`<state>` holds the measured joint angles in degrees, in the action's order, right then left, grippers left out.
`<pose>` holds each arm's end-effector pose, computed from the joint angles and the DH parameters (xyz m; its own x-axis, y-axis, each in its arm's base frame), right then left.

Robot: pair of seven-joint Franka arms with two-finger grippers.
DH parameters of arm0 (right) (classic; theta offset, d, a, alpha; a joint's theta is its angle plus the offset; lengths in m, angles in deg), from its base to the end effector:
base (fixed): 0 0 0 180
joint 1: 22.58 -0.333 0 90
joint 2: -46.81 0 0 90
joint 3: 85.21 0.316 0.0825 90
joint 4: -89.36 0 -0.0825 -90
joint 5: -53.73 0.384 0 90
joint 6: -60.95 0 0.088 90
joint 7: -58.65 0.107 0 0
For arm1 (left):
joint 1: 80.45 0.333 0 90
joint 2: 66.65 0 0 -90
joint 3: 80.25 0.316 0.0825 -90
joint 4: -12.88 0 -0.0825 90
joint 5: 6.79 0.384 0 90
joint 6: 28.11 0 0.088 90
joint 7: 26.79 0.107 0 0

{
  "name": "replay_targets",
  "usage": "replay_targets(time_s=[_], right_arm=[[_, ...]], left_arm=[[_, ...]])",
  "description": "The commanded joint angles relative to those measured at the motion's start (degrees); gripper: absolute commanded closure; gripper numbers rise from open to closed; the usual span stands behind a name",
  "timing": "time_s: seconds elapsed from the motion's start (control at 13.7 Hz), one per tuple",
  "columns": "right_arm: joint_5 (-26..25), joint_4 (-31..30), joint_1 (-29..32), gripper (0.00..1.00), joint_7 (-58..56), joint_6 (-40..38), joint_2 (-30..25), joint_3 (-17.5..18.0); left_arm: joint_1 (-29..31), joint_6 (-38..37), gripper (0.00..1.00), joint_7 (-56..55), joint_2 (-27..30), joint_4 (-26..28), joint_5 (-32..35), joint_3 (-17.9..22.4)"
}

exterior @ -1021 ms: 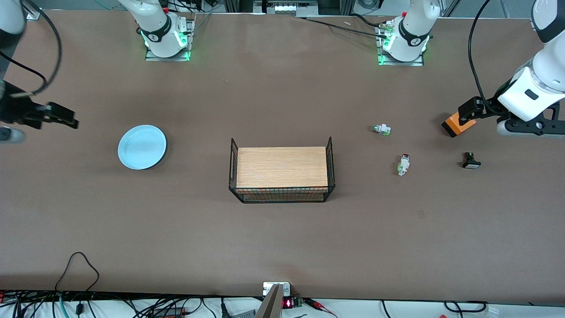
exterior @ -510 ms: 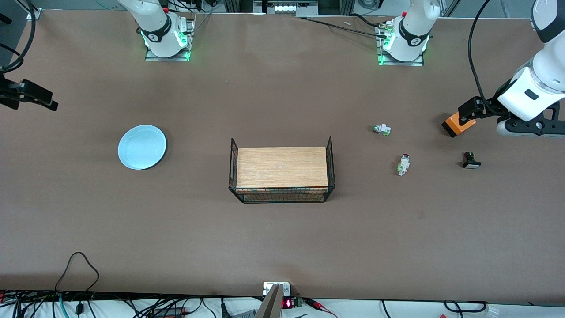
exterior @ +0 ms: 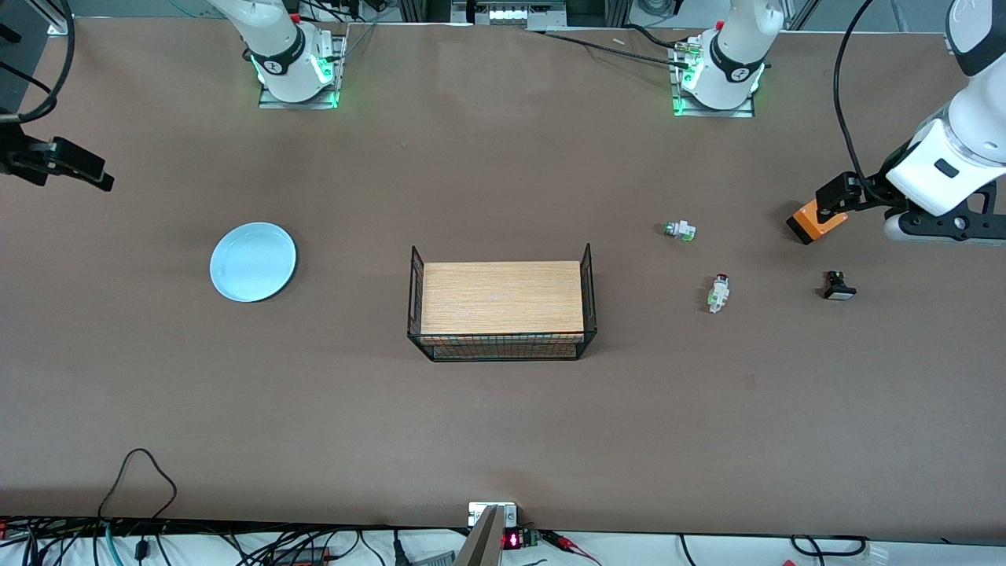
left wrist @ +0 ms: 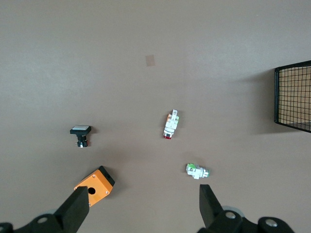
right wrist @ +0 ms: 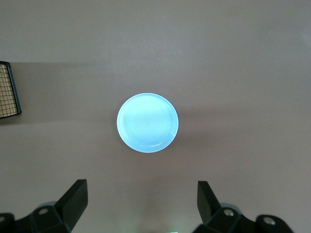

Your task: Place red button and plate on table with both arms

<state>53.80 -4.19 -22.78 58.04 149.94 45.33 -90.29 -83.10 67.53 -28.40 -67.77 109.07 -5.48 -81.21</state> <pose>0.5412 -0.0467 0.6080 0.9958 -0.0742 -0.0538 -0.0745 -0.9972 -0.0041 0.5639 -0.0333 0.5708 0.9989 -0.0371 -0.0285 -0.0378 -0.9990 -0.0232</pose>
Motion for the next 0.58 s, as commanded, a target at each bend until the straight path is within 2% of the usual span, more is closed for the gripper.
replay_targets(time_s=[0.0,0.51], right_arm=[[-0.77,0.47,-0.85,0.00,-1.67,-1.10,-0.54,-0.72],[-0.68,2.23,-0.85,0.00,-1.67,-1.71,-0.45,-0.81]], left_arm=[[0.54,-0.45,0.00,1.26,0.16,-0.48,0.00,-0.36],[0.45,-0.63,0.00,1.26,0.16,-0.48,0.00,-0.36]])
